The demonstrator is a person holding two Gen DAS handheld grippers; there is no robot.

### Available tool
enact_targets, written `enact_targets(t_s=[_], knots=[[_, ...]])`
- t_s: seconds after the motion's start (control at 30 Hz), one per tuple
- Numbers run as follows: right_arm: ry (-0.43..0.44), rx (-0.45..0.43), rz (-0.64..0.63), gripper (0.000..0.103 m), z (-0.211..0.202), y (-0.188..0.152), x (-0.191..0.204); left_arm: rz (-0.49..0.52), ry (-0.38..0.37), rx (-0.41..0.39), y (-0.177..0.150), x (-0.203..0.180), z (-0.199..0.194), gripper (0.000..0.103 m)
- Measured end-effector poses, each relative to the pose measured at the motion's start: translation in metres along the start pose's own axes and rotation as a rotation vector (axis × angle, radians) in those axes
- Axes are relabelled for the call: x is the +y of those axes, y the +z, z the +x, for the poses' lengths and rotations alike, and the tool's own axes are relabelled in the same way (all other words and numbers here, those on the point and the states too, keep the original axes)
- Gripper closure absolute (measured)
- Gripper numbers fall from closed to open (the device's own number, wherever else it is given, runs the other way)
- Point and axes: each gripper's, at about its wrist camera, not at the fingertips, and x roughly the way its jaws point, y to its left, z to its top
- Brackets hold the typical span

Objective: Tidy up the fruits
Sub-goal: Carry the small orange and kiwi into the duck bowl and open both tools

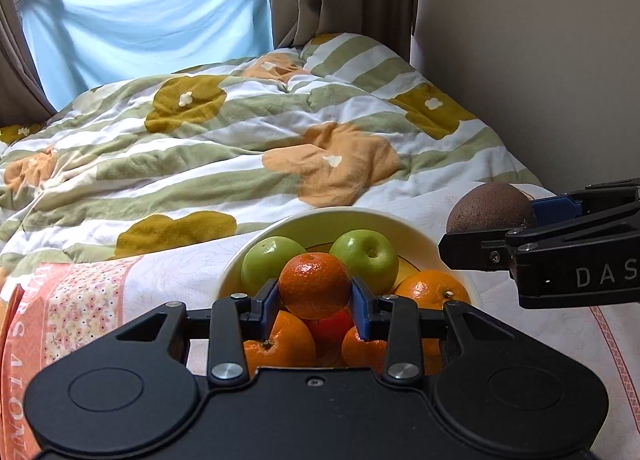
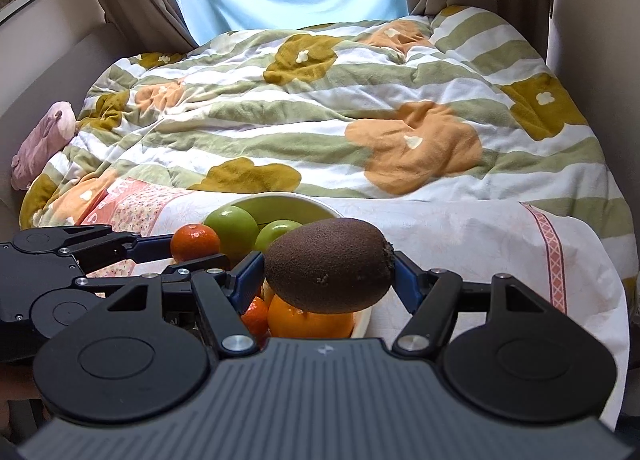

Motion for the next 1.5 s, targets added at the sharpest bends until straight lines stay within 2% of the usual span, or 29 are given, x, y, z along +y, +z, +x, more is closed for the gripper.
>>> enact_targets(t_s=[0.07, 0.1, 0.13, 0.2, 0.43, 0.67, 0.83, 1.0, 1.1, 1.13, 1.5], knots=[[0.004, 0.003, 0.000, 0.020, 0.004, 0.000, -0.001, 0.008, -0.003, 0.002, -0.001, -0.002, 0.005, 0.060], [0.005, 0.006, 0.001, 0.020, 0.005, 0.001, -0.002, 0.015, 0.003, 0.000, -0.002, -0.003, 0.005, 0.046], [0.007, 0.008, 0.002, 0.020, 0.006, 0.000, -0.002, 0.020, 0.007, -0.004, -0.003, -0.004, 0.005, 0.025], [0.008, 0.010, 0.002, 0.020, 0.007, 0.000, -0.002, 0.018, 0.006, -0.025, -0.006, -0.003, 0.001, 0.014], [0.009, 0.005, 0.004, 0.020, 0.006, 0.000, 0.002, -0.015, 0.001, -0.004, -0.018, 0.007, -0.017, 0.014], [0.024, 0.003, -0.057, 0.020, 0.002, -0.003, 0.032, -0.017, 0.019, -0.009, -0.029, 0.018, -0.038, 0.013], [0.043, 0.014, -0.091, 0.020, 0.014, -0.009, 0.053, -0.036, 0.026, -0.005, -0.037, 0.026, -0.046, 0.013], [0.025, 0.021, -0.135, 0.019, 0.030, -0.017, 0.063, -0.041, 0.038, -0.003, -0.042, 0.031, -0.051, 0.013], [0.026, 0.032, -0.146, 0.013, 0.036, -0.022, 0.062, -0.046, 0.038, 0.002, -0.045, 0.033, -0.052, 0.013], [0.027, 0.029, -0.154, 0.000, 0.036, -0.023, 0.062, -0.046, 0.038, 0.003, -0.046, 0.033, -0.052, 0.013], [0.039, -0.017, -0.197, 0.000, 0.022, -0.025, 0.062, -0.061, 0.052, 0.005, -0.050, 0.029, -0.056, 0.013]])
